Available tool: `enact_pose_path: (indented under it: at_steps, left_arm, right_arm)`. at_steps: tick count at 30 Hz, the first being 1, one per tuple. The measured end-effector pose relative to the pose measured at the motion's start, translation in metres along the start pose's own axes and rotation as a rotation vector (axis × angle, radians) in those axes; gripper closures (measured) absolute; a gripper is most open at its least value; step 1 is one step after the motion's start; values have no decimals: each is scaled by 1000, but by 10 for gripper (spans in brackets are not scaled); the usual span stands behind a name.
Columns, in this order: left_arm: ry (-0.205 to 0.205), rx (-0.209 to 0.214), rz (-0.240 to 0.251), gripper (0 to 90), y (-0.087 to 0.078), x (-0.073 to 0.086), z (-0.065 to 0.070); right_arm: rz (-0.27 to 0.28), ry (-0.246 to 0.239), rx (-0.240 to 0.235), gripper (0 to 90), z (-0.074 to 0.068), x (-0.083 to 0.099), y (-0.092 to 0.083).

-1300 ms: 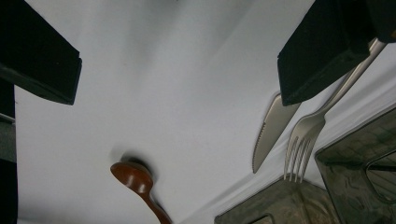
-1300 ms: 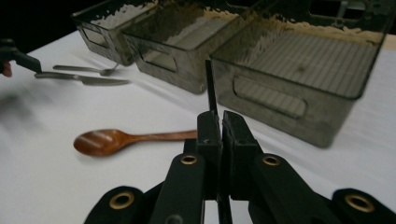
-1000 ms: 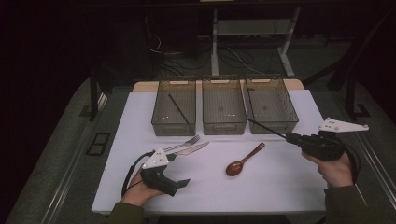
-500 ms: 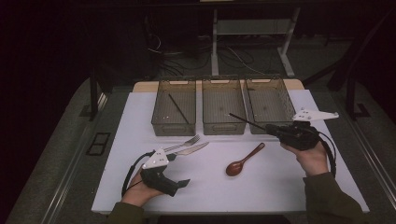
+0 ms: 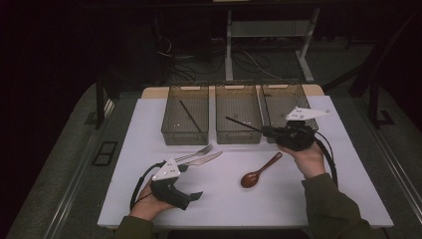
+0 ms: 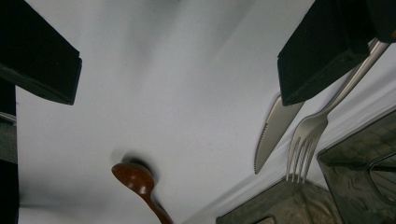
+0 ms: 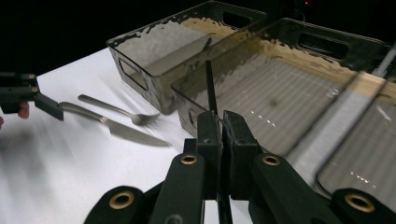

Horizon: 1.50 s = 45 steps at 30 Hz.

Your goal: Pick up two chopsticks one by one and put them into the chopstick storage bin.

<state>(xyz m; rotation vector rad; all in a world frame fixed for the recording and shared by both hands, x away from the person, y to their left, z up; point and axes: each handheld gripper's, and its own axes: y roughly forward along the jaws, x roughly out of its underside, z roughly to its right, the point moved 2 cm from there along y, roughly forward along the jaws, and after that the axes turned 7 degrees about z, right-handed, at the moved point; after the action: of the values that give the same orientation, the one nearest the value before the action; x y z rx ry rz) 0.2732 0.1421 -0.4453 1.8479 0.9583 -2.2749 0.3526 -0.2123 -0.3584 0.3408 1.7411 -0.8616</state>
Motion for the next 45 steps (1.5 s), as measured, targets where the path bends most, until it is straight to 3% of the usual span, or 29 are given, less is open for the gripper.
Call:
enact_pose_path:
  at_steps: [15,29,37,45]
  left_arm:
    - [-8,3,8,0,-1,-1,1]
    - [-4,13,12,0,-1,-2,1]
    - [-7,22,9,0,0,-1,2]
    - [-6,25,16,0,-1,-2,1]
  right_arm:
    - [-48,-25,-18,863,-24,-37,81]
    - [-132,-4,8,862,-33,-49,162]
    - [-193,-17,28,862,-39,-52,201]
    - [-217,-7,45,862,-42,-58,234]
